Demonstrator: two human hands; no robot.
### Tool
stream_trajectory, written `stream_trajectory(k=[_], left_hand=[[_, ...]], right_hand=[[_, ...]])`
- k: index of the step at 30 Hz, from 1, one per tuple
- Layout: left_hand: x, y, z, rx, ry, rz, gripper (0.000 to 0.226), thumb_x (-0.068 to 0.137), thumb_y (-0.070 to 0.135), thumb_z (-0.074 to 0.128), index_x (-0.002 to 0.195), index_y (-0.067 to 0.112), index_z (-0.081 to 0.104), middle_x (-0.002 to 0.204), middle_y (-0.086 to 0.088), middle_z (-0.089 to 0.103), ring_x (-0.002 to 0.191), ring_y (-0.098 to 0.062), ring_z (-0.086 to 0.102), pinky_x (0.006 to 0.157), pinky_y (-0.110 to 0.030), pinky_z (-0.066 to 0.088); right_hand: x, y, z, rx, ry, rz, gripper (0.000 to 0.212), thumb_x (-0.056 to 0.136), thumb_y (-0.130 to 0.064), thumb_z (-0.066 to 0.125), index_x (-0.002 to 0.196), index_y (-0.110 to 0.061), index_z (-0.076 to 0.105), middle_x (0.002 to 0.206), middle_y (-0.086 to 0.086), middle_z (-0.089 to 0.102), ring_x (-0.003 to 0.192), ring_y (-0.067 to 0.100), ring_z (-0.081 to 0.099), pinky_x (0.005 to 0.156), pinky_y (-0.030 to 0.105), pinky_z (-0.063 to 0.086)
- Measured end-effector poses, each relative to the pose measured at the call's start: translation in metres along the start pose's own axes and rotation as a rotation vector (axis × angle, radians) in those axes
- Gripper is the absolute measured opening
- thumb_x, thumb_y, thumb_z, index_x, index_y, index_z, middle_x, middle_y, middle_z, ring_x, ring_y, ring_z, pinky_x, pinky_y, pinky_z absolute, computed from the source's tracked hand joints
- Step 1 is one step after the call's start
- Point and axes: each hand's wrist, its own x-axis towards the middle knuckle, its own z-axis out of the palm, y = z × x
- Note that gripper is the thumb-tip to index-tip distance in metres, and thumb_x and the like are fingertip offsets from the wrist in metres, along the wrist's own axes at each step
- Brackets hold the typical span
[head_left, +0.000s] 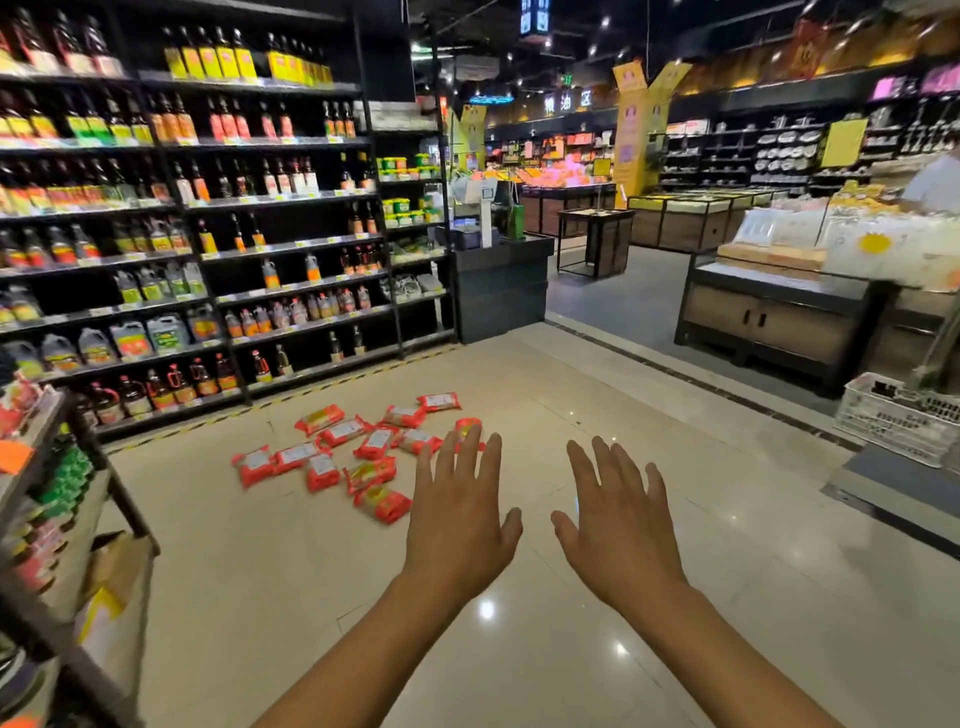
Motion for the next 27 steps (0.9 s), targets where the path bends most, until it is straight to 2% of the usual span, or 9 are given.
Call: stream_trajectory(k=[5,11,16,22,27], left_hand=[[0.087,-0.030,0.033,-0.047,0.026,-0.027,0.081,0.103,0.060,0.038,0.165,0.025,-0.001,0.174,-0.003,-0.004,0.160,-0.029,-0.004,0.128,-0.051,-0.004],[0.177,-0.064,0.056,-0.074,0.043,-0.028,0.082,0.102,0.060,0.042,0.165,0.024,0.004,0.174,-0.003,0.001,0.161,-0.029,0.000,0.129,-0.052,0.000],[0.225,-0.088,0.071,-0.065,0.008,-0.058,0.081,0.102,0.060,0.041,0.165,0.025,0.003,0.174,-0.003,-0.001,0.161,-0.029,-0.002,0.128,-0.051,-0.002],[0.284,-0.112,0.101,-0.041,-0.023,-0.102,0.083,0.102,0.061,0.042,0.165,0.025,0.003,0.174,-0.003,0.000,0.161,-0.029,-0.003,0.129,-0.054,0.001],[0.340,-0.127,0.127,0.001,-0.046,-0.126,0.083,0.102,0.060,0.042,0.165,0.025,0.003,0.174,-0.003,0.001,0.161,-0.028,-0.003,0.129,-0.052,-0.002]], right_hand=[[0.094,-0.004,0.015,-0.031,0.036,-0.028,0.075,0.104,-0.052,0.039,0.164,-0.024,0.003,0.171,0.008,0.002,0.158,0.029,0.003,0.125,0.052,0.002],[0.196,-0.022,0.026,-0.074,0.037,-0.037,0.075,0.105,-0.054,0.036,0.163,-0.025,-0.003,0.172,0.007,-0.003,0.158,0.028,0.000,0.125,0.050,0.000],[0.256,-0.033,0.043,-0.060,0.001,-0.059,0.074,0.106,-0.053,0.035,0.163,-0.025,-0.004,0.172,0.007,-0.004,0.158,0.027,-0.001,0.125,0.051,0.000],[0.326,-0.033,0.076,-0.003,0.008,-0.098,0.075,0.104,-0.051,0.040,0.163,-0.024,0.004,0.171,0.008,0.004,0.158,0.028,0.005,0.125,0.052,0.003],[0.394,-0.022,0.102,0.014,-0.028,-0.107,0.075,0.105,-0.052,0.037,0.163,-0.024,0.001,0.171,0.008,0.001,0.158,0.029,0.002,0.125,0.051,0.002]])
